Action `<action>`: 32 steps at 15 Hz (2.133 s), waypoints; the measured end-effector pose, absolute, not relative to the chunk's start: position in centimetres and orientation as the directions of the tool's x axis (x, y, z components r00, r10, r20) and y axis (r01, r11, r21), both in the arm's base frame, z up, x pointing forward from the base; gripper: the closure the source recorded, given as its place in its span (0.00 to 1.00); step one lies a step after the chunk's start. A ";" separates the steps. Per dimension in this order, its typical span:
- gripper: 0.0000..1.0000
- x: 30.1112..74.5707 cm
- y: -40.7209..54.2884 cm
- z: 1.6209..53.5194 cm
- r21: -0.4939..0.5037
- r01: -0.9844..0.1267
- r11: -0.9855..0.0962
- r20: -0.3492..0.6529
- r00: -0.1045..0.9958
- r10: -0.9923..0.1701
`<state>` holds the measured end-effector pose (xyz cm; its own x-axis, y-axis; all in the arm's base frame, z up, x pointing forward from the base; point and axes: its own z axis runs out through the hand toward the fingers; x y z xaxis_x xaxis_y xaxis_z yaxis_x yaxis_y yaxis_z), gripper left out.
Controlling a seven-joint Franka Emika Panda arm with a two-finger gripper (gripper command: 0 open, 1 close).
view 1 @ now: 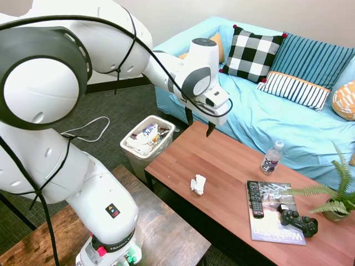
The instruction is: Throw the tissue in the trash bin
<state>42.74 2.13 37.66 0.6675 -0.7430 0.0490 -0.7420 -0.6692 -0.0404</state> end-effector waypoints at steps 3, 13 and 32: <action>0.00 42.8 2.1 37.5 -0.031 -0.742 -0.669 0.041 0.668 -0.743; 0.00 42.1 1.5 24.9 0.096 -0.628 -0.773 -0.006 0.776 -0.631; 1.00 41.1 -2.9 8.6 0.101 -0.635 -0.766 -0.067 0.764 -0.642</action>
<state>41.10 -2.87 8.57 0.7638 -0.6419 -0.0672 -0.6349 -0.7660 0.1009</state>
